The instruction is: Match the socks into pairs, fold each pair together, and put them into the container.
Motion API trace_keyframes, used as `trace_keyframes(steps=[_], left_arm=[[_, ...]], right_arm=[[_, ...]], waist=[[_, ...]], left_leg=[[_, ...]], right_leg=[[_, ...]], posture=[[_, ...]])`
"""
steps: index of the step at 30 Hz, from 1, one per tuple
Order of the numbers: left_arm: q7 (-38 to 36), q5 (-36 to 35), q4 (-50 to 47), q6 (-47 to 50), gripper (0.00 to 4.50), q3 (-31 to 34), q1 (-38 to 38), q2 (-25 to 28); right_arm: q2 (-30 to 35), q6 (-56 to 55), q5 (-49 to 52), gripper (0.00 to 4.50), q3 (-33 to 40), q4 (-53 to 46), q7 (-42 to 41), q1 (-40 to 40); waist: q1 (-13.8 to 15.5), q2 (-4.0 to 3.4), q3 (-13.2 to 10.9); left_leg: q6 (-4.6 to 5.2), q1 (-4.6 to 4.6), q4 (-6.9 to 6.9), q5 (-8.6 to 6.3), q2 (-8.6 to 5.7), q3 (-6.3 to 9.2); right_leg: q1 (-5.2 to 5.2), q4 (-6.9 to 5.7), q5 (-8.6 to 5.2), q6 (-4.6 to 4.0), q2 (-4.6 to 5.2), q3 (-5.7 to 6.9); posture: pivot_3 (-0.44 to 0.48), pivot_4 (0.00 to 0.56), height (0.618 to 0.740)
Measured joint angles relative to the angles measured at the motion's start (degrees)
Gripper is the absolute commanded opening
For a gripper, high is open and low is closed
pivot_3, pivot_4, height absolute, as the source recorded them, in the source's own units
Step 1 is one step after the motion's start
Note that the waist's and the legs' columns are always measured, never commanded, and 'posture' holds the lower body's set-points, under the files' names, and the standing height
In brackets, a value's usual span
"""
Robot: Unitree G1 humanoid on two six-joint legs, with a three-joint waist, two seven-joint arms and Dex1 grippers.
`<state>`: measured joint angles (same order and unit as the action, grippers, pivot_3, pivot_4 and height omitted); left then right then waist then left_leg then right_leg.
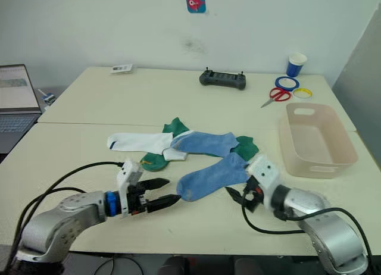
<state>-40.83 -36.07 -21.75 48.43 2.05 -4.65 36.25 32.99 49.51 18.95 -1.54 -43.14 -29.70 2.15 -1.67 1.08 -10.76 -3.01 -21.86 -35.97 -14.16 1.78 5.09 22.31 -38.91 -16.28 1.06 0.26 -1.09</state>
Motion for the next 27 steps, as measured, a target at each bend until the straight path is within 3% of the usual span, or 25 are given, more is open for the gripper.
trace_keyframes(steps=[7, 15, 17, 20, 27], left_arm=[[7.0, 3.6, 3.0, 3.4, 2.41, -4.8, -5.2, -5.6], [5.9, 6.1, 3.4, 1.6, 0.05, -6.9, -5.3, -4.5], [5.0, 6.3, 3.4, 1.0, 0.02, -7.4, -5.2, -4.0], [4.1, 7.2, 3.4, 0.0, 0.0, -7.9, -5.0, -3.7], [3.4, 7.9, 3.3, -1.6, 0.0, -7.7, -4.0, -2.6]], right_arm=[[-3.4, -3.0, -4.4, 4.5, 2.8, 6.4, 7.3, -1.3], [-11.0, -4.3, -5.5, 4.5, 0.6, 19.7, 11.0, 6.5], [-12.5, -4.9, -5.6, 4.5, 0.1, 22.3, 11.1, 8.6], [-13.1, -5.0, -6.0, 3.87, -0.8, 25.6, 10.6, 10.7], [-11.8, -4.6, -5.8, 1.51, -4.4, 24.7, 6.8, 9.2]], waist=[[0.0, 0.0, 0.0], [-0.1, -0.03, 0.0], [-0.1, -0.03, 0.0], [-0.1, -0.03, 0.0], [-0.2, -0.04, 0.0]], left_leg=[[-0.01, 0.02, 0.0, 0.01, -0.03, 0.01], [-0.01, 0.03, 0.02, 0.01, -0.05, -0.04], [-0.01, 0.02, 0.03, 0.01, -0.04, -0.04], [-0.01, 0.0, 0.02, 0.01, -0.05, -0.03], [0.0, 0.04, 0.03, 0.0, -0.01, -0.03]], right_leg=[[-0.01, -0.03, 0.02, 0.01, -0.01, 0.0], [0.0, -0.02, 0.02, 0.0, 0.01, -0.07], [0.01, -0.02, 0.01, 0.0, 0.0, -0.06], [0.0, 0.0, 0.01, -0.01, 0.01, -0.06], [0.0, -0.01, 0.01, -0.01, -0.01, -0.07]], posture=[[0.0, 0.15, 0.74], [0.0, 0.15, 0.74], [0.0, 0.15, 0.74], [0.0, 0.15, 0.74], [0.0, 0.15, 0.74]])
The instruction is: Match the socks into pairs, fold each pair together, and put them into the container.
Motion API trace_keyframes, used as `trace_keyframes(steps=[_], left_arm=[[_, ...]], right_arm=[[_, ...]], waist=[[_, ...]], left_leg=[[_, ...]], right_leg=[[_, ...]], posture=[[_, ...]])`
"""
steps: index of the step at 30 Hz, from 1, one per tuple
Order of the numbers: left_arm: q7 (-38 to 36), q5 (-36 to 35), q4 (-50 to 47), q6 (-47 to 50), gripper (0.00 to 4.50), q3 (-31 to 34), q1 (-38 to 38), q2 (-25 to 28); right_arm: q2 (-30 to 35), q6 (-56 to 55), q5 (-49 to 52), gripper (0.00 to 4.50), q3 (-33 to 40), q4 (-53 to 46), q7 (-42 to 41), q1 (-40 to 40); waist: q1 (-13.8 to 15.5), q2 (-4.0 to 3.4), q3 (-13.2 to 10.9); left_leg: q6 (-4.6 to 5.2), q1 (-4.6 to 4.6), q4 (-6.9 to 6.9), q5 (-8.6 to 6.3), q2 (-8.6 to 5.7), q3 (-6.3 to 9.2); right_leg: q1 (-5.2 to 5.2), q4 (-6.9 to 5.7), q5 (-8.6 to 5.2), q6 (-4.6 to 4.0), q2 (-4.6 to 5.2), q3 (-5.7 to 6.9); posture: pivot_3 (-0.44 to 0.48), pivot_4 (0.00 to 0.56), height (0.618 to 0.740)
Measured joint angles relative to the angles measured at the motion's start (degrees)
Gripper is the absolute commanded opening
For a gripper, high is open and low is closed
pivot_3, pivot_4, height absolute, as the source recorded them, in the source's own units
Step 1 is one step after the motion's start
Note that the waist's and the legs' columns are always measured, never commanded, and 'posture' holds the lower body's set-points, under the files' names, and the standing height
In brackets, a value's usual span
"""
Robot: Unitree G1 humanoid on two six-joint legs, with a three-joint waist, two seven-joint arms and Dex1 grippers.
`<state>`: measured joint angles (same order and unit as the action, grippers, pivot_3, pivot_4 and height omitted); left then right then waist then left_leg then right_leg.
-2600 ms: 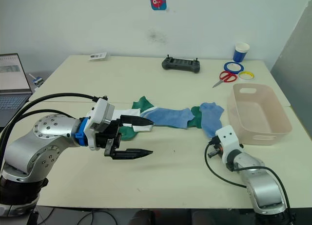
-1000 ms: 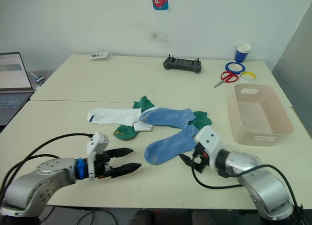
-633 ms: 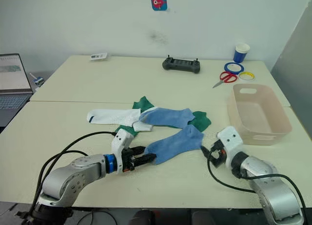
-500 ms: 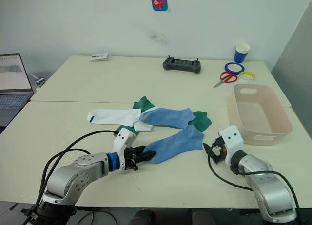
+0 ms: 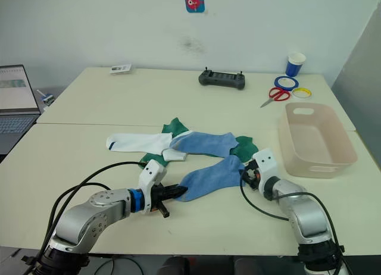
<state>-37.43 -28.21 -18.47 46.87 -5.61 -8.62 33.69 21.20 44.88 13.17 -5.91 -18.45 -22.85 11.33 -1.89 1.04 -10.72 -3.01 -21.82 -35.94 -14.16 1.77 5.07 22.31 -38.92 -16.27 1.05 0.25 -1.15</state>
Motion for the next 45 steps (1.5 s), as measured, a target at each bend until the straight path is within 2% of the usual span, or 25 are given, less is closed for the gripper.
trace_keyframes(steps=[3, 5, 11, 17, 22, 27, 28, 31, 36, 41, 43, 45], left_arm=[[-1.0, 0.3, 0.0, -1.1, 0.0, 0.0, 0.6, 0.7], [-2.8, 0.5, 0.0, -2.3, 0.0, 0.0, 1.2, 2.1], [-10.0, 0.4, 0.2, -6.4, 0.0, 0.7, 2.7, 7.5], [-20.0, 0.2, 1.1, -11.9, 0.0, 2.7, 3.5, 13.9], [-22.1, 2.1, 2.3, -15.1, 0.0, 2.1, 3.9, 14.3], [-21.7, 3.7, 2.6, -16.1, 0.0, -0.2, 5.0, 12.6], [-21.5, 4.0, 2.8, -16.4, 0.0, -0.2, 5.4, 12.3], [-21.0, 4.7, 3.6, -17.0, 0.65, -0.3, 5.7, 12.0], [-22.4, 4.8, 3.7, -20.0, 2.19, 0.6, 7.1, 12.8], [-25.7, 6.0, 6.7, -26.3, 3.79, 4.0, 6.4, 16.3], [-28.2, 6.9, 8.0, -31.5, 4.44, 5.6, 5.4, 17.4], [-33.0, 8.3, 10.0, -41.0, 4.48, 6.0, 4.3, 18.9]], right_arm=[[0.0, 0.6, 0.7, 0.49, -1.6, -1.9, -1.0, -1.2], [-0.1, 0.8, 1.0, 0.04, -2.9, -3.1, -1.1, -1.5], [0.8, 4.3, 2.9, 0.04, -1.9, -9.2, -0.9, -3.6], [1.9, 15.8, 9.8, 0.04, 3.0, -24.7, -0.2, -10.2], [2.2, 21.3, 12.6, 0.04, 4.1, -31.3, 2.1, -17.5], [-0.7, 21.9, 12.1, 0.04, 3.3, -31.3, 6.9, -18.7], [-2.3, 21.9, 12.0, 0.25, 3.6, -31.1, 8.1, -18.7], [-3.3, 21.5, 11.5, 1.01, 3.6, -31.0, 9.6, -19.1], [-1.9, 20.5, 11.2, 2.78, 4.5, -32.3, 9.9, -20.2], [0.4, 18.6, 11.3, 4.5, 6.3, -33.1, 8.6, -20.1], [1.5, 17.7, 11.5, 4.5, 7.1, -33.1, 7.7, -19.7], [3.5, 16.2, 12.5, 4.5, 7.6, -33.2, 5.7, -19.5]], waist=[[0.0, 0.0, 0.0], [0.0, 0.0, 0.0], [0.1, -0.02, 0.0], [0.2, -0.04, 0.0], [0.2, -0.03, 0.0], [0.0, -0.03, 0.0], [0.0, -0.03, 0.0], [0.1, -0.02, 0.0], [0.1, -0.03, 0.0], [0.1, -0.03, 0.0], [0.1, -0.03, 0.0], [0.2, -0.03, 0.0]], left_leg=[[0.0, 0.01, 0.0, 0.0, 0.01, 0.0], [0.0, 0.01, 0.0, 0.0, 0.01, 0.0], [0.0, -0.08, 0.02, 0.0, 0.0, 0.03], [0.0, -0.1, 0.08, 0.0, 0.01, 0.07], [-0.01, -0.08, 0.07, -0.01, 0.0, 0.01], [-0.01, -0.08, 0.08, -0.01, 0.0, 0.01], [-0.01, -0.08, 0.08, -0.01, 0.01, 0.02], [-0.01, -0.12, 0.11, -0.01, 0.01, 0.04], [-0.01, -0.11, 0.13, -0.01, 0.02, 0.04], [-0.01, -0.12, 0.13, -0.01, 0.03, 0.03], [-0.01, -0.16, 0.13, -0.01, 0.01, -0.02], [-0.01, -0.21, 0.15, -0.01, -0.01, -0.07]], right_leg=[[0.0, -0.01, 0.0, 0.0, -0.01, 0.0], [0.01, -0.01, 0.0, 0.0, -0.01, 0.0], [0.06, 0.03, -0.02, -0.03, 0.0, 0.05], [0.08, 0.04, -0.08, -0.11, 0.03, 0.1], [0.08, 0.05, -0.08, -0.11, 0.08, 0.06], [0.1, 0.05, -0.12, -0.18, 0.08, 0.05], [0.1, 0.05, -0.11, -0.16, 0.07, 0.07], [0.12, 0.05, -0.11, -0.13, 0.07, 0.09], [0.14, 0.07, -0.12, -0.13, 0.08, 0.09], [0.2, 0.03, -0.32, -0.48, 0.08, 0.1], [0.2, 0.07, -0.31, -0.47, 0.1, 0.09], [0.24, 0.11, -0.31, -0.46, 0.13, 0.07]], posture=[[0.0, 0.15, 0.74], [0.0, 0.15, 0.74], [0.0, 0.15, 0.74], [0.0, 0.15, 0.74], [0.0, 0.15, 0.74], [0.0, 0.15, 0.74], [0.0, 0.15, 0.74], [0.0, 0.15, 0.74], [0.0, 0.15, 0.74], [0.0, 0.15, 0.74], [0.0, 0.15, 0.74], [0.0, 0.15, 0.74]])
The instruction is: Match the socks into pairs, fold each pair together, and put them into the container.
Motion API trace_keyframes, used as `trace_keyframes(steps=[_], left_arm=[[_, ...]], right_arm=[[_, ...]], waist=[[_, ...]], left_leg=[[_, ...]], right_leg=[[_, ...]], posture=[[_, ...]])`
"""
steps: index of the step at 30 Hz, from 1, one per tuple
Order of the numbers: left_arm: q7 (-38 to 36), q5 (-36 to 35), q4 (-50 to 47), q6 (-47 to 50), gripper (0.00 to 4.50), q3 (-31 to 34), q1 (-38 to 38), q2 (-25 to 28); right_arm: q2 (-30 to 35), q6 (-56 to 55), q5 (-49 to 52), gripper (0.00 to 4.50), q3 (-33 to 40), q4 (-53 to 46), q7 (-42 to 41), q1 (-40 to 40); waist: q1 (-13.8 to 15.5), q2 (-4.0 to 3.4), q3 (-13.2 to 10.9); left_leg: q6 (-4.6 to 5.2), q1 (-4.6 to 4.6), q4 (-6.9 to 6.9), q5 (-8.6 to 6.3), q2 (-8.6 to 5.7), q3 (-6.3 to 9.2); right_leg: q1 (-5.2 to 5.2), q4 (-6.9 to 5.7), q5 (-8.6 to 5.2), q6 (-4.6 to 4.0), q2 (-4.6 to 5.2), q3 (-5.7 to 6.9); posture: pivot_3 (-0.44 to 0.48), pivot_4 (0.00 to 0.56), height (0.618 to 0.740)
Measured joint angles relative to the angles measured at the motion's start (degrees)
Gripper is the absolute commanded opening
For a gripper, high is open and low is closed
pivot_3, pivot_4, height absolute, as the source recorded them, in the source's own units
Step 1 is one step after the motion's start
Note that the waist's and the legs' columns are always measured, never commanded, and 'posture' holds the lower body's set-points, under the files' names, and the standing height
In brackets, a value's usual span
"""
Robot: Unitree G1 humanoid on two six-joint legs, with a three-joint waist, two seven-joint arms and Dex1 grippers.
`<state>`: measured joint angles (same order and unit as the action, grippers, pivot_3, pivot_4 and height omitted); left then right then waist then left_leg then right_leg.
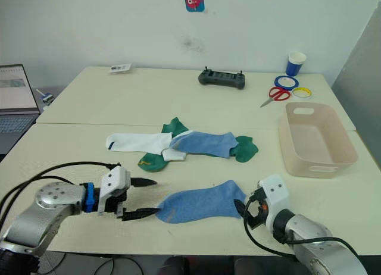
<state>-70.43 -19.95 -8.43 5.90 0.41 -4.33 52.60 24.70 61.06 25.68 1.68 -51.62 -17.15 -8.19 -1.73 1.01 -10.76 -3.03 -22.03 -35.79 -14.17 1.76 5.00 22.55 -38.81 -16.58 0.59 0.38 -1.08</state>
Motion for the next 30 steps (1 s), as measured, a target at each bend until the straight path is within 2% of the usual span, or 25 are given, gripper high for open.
trace_keyframes(steps=[4, 7, 10, 14, 18, 21, 24, 30], left_arm=[[-8.7, 2.5, 4.5, -17.0, 4.48, -0.7, -2.8, 1.3], [-13.8, 5.0, 10.9, -32.7, 4.48, -3.1, -8.7, -0.2], [-16.4, 6.7, 15.8, -42.9, 4.48, -5.9, -11.3, -1.6], [-16.7, 8.3, 19.1, -51.5, 4.48, -10.0, -12.4, -4.7], [-15.0, 11.3, 21.6, -56.8, 4.48, -12.6, -14.1, -6.9], [-12.6, 14.3, 24.4, -60.1, 3.93, -14.2, -15.3, -8.5], [-10.0, 16.5, 25.8, -61.6, 3.07, -15.3, -16.3, -9.0], [-6.6, 18.5, 27.5, -61.1, 1.15, -17.4, -17.8, -9.0]], right_arm=[[4.8, -3.4, 1.0, 4.5, 1.7, -0.7, -4.7, 0.0], [10.0, -6.2, 3.4, 4.5, 2.2, -2.9, -10.6, -0.5], [13.1, -7.9, 5.4, 4.5, 2.3, -3.7, -14.2, -1.9], [19.5, -11.3, 6.1, 4.5, 1.8, -3.8, -17.9, -4.7], [20.4, -14.2, 6.1, 4.5, 1.7, -3.8, -18.2, -6.5], [21.6, -16.0, 5.6, 4.5, 1.7, -3.8, -18.2, -7.2], [23.5, -18.5, 2.7, 4.5, 1.4, -3.8, -18.2, -8.1], [31.6, -32.8, -14.2, 4.5, -4.6, -0.3, -19.5, -5.7]], waist=[[0.0, -0.01, 0.0], [0.2, 0.0, 0.0], [0.2, 0.01, 0.0], [0.1, 0.07, 0.0], [0.1, 0.07, 0.0], [0.1, 0.08, 0.0], [0.1, 0.07, 0.0], [0.1, 0.08, 0.0]], left_leg=[[0.01, -0.04, 0.05, 0.0, 0.0, -0.06], [0.02, -0.04, 0.05, 0.0, 0.02, -0.02], [0.03, -0.05, 0.04, -0.01, 0.03, -0.08], [0.03, -0.1, -0.03, -0.01, 0.03, -0.1], [0.03, -0.05, -0.09, -0.01, 0.04, -0.07], [0.03, 0.14, -0.14, -0.01, 0.03, -0.1], [0.03, 0.15, -0.16, -0.01, -0.03, -0.1], [0.01, 0.14, -0.25, 0.01, -0.05, -0.12]], right_leg=[[0.04, 0.03, 0.11, 0.2, 0.0, -0.01], [0.02, 0.03, 0.17, 0.29, -0.05, 0.05], [0.01, 0.05, 0.18, 0.32, -0.07, -0.02], [0.01, 0.1, 0.24, 0.42, -0.07, -0.04], [-0.03, 0.01, 0.26, 0.46, -0.09, -0.01], [-0.25, 0.04, 0.28, 0.5, -0.07, -0.04], [-0.29, 0.06, 0.32, 0.57, -0.01, -0.03], [-0.3, 0.06, 0.38, 0.67, 0.03, -0.03]], posture=[[0.0, 0.15, 0.74], [0.0, 0.15, 0.74], [0.0, 0.15, 0.74], [0.0, 0.15, 0.74], [0.0, 0.15, 0.74], [0.0, 0.15, 0.74], [0.0, 0.15, 0.74], [0.0, 0.15, 0.74]])
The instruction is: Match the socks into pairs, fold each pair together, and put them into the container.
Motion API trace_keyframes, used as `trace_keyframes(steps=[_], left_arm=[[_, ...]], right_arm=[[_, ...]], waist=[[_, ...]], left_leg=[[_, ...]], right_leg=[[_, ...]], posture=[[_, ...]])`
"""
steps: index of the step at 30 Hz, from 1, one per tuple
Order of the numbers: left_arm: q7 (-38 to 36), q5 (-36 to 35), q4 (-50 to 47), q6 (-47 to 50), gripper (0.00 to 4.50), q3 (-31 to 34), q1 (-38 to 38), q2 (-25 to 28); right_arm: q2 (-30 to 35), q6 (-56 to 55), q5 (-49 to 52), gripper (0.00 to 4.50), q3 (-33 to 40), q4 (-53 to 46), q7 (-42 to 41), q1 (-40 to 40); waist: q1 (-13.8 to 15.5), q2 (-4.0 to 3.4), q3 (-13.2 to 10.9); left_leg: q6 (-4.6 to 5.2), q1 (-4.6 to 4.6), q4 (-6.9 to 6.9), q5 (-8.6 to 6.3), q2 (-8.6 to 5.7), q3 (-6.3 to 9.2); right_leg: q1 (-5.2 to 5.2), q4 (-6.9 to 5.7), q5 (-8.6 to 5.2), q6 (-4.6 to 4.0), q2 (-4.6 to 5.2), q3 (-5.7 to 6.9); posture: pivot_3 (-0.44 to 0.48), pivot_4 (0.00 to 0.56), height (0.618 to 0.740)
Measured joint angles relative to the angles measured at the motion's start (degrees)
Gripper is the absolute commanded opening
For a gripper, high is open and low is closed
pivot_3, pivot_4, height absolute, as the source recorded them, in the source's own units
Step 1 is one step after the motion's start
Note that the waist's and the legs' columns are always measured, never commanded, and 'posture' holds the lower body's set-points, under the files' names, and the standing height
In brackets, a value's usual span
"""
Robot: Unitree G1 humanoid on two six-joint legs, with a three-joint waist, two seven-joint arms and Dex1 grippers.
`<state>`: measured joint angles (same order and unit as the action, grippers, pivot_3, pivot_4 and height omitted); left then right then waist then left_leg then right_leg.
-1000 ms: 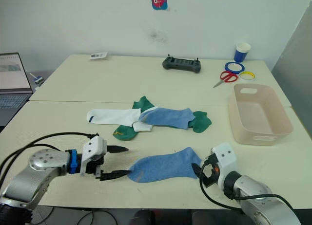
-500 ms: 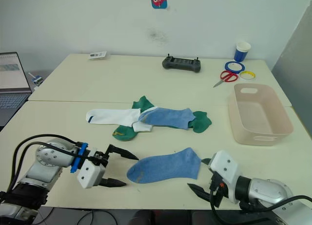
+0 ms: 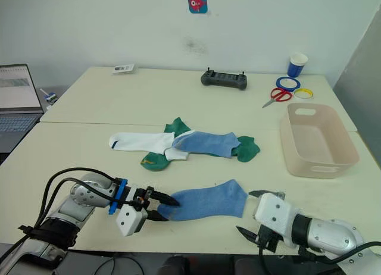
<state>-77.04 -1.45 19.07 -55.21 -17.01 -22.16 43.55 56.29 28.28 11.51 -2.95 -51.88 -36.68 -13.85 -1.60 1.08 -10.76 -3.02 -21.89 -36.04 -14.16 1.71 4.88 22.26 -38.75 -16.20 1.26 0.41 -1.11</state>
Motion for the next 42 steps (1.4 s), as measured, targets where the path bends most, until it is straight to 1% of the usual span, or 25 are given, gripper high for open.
trace_keyframes(steps=[2, 4, 7, 10, 13, 16, 21, 26, 27, 37, 38, 42], left_arm=[[0.3, -0.8, -0.3, 2.0, 0.5, -0.3, -0.3, 0.0], [0.4, -2.6, -0.8, 5.2, 0.05, -0.3, -0.6, 0.1], [0.6, -4.8, -2.2, 9.5, 0.05, -0.3, -0.9, 0.1], [0.8, -6.0, -3.8, 12.4, 0.05, -0.2, -1.0, 0.1], [1.4, -6.5, -5.1, 14.2, 0.05, 0.0, -0.7, 0.2], [1.9, -6.5, -6.3, 14.9, 0.0, 0.2, -0.1, 0.2], [2.8, -6.4, -7.5, 15.0, 0.0, 0.4, 1.5, 0.2], [3.2, -6.2, -7.7, 14.9, 0.0, 0.5, 1.5, 0.2], [3.2, -6.2, -7.7, 14.7, 0.0, 0.5, 1.5, 0.2], [3.1, -6.2, -7.6, 13.8, 0.0, 0.5, 1.5, 0.4], [2.8, -6.7, -7.9, 15.1, 0.0, 0.5, 1.5, 0.7], [0.8, -12.0, -14.1, 26.9, 0.0, 1.2, 2.7, 5.0]], right_arm=[[2.5, -6.8, -6.6, 4.5, -2.9, 4.8, -1.1, 1.6], [2.6, -12.2, -11.0, 4.5, -5.5, 8.6, -2.4, 3.8], [1.8, -19.3, -16.1, 4.5, -9.4, 12.8, -4.0, 6.9], [-0.3, -24.3, -19.7, 4.5, -12.9, 18.1, -5.4, 10.2], [-2.5, -27.7, -21.9, 4.5, -15.0, 21.8, -6.8, 13.4], [-4.6, -29.3, -22.7, 3.88, -16.1, 24.6, -7.9, 15.8], [-5.8, -28.0, -21.3, 2.08, -16.2, 25.6, -10.5, 15.4], [-7.3, -21.7, -17.4, 0.23, -15.3, 25.0, -12.9, 14.2], [-7.6, -20.1, -16.7, 0.05, -14.9, 24.8, -13.2, 14.1], [-9.1, -8.9, -10.9, 0.05, -10.6, 20.3, -14.0, 13.3], [-9.2, -7.6, -9.5, 0.05, -9.7, 19.0, -14.2, 12.9], [-9.1, 0.5, -1.2, 0.05, -3.8, 10.2, -14.9, 11.4]], waist=[[0.0, 0.01, 0.0], [-0.1, 0.02, 0.0], [-0.1, 0.02, 0.0], [-0.1, 0.03, 0.0], [-0.1, 0.04, 0.0], [-0.1, 0.04, 0.0], [-0.1, 0.04, 0.0], [-0.1, 0.04, 0.0], [-0.1, 0.04, 0.0], [-0.1, 0.04, 0.0], [-0.1, 0.04, 0.0], [-0.1, 0.03, 0.0]], left_leg=[[0.0, -0.02, 0.02, 0.0, 0.0, -0.04], [0.01, -0.02, 0.05, -0.01, 0.03, -0.03], [0.02, -0.05, 0.07, -0.01, 0.07, -0.01], [0.02, -0.05, 0.06, -0.01, 0.07, -0.02], [0.02, -0.02, 0.04, -0.01, 0.07, -0.03], [0.02, 0.03, 0.03, 0.0, 0.07, -0.02], [0.02, 0.04, -0.01, 0.0, 0.08, -0.01], [0.02, 0.07, -0.03, 0.0, 0.07, -0.01], [0.02, 0.07, -0.03, 0.0, 0.07, -0.01], [0.02, 0.05, -0.03, 0.0, 0.07, 0.0], [0.02, 0.05, -0.02, 0.0, 0.08, 0.01], [0.02, 0.04, -0.01, 0.0, 0.11, 0.03]], right_leg=[[0.02, 0.02, 0.0, 0.0, 0.0, -0.01], [0.03, 0.03, -0.02, -0.03, -0.03, 0.0], [0.05, 0.04, -0.08, -0.02, -0.11, 0.01], [0.04, 0.04, -0.09, -0.01, -0.11, -0.01], [0.03, 0.01, -0.08, -0.01, -0.11, -0.03], [0.02, -0.08, -0.08, -0.02, -0.11, -0.04], [0.0, -0.14, -0.08, -0.03, -0.11, -0.04], [-0.01, -0.18, -0.06, -0.04, -0.11, -0.04], [-0.01, -0.19, -0.06, -0.04, -0.11, -0.04], [0.0, -0.19, -0.06, -0.04, -0.11, -0.02], [0.01, -0.19, -0.06, -0.04, -0.11, -0.02], [0.01, -0.19, -0.07, -0.03, -0.13, 0.0]], posture=[[0.0, 0.15, 0.74], [0.0, 0.15, 0.74], [0.0, 0.15, 0.74], [0.0, 0.15, 0.74], [0.0, 0.15, 0.74], [0.0, 0.15, 0.74], [0.0, 0.15, 0.74], [0.0, 0.15, 0.74], [0.0, 0.15, 0.74], [0.0, 0.15, 0.74], [0.0, 0.15, 0.74], [0.0, 0.15, 0.74]])
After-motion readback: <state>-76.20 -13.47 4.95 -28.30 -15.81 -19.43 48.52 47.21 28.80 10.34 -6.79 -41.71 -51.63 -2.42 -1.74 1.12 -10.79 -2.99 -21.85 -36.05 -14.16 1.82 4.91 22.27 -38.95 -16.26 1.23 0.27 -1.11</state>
